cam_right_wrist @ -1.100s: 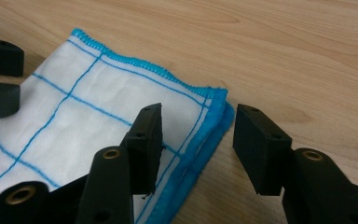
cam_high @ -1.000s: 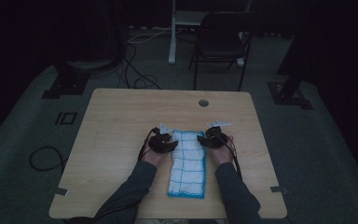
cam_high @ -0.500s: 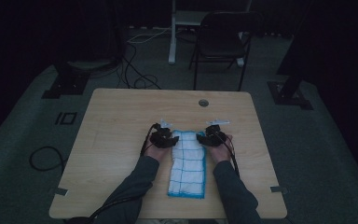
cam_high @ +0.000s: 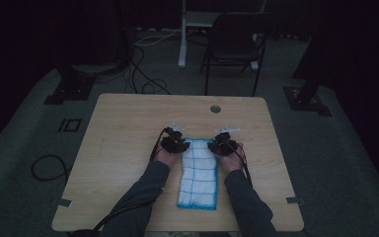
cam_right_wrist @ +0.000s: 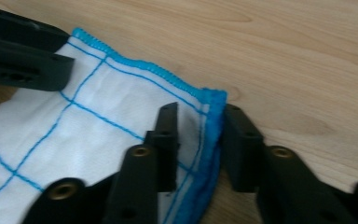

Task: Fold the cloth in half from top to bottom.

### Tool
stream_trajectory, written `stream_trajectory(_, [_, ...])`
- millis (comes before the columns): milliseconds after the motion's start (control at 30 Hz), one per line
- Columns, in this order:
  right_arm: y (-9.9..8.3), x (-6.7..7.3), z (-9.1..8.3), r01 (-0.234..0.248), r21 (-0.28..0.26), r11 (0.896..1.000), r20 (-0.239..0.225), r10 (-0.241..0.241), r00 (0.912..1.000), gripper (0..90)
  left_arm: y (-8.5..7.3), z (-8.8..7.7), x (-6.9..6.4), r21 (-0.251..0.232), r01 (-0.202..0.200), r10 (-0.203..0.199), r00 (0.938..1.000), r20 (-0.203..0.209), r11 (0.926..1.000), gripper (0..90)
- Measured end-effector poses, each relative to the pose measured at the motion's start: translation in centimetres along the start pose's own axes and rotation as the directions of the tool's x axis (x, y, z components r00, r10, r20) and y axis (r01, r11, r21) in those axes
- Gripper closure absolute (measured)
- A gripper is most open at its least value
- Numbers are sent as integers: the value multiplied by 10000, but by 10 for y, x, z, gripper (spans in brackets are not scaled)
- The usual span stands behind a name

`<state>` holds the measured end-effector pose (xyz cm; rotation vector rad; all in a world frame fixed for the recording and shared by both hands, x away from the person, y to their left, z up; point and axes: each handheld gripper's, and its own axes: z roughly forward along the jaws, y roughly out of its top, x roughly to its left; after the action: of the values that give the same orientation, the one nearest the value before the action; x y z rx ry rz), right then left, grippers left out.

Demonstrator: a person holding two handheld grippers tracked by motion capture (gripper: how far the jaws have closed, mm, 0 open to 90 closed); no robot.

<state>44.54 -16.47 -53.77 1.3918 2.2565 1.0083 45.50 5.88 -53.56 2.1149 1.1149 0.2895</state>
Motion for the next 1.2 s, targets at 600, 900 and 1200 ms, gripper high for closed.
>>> stream_trajectory(600, [8,-5,-2,65,-204,9998,-399,-74,9992,851,10,2,-2,469,-524,536,9983,-249,9975,859])
stream_trajectory(900, [13,-6,-4,88,-323,9994,-442,-102,9990,849,14,-2,-1,151,-581,586,9978,-316,9982,859])
stream_trajectory(1200, [18,-8,-10,73,-534,9985,-513,-101,9986,849,21,-12,-2,-166,-773,768,9966,-286,9969,859])
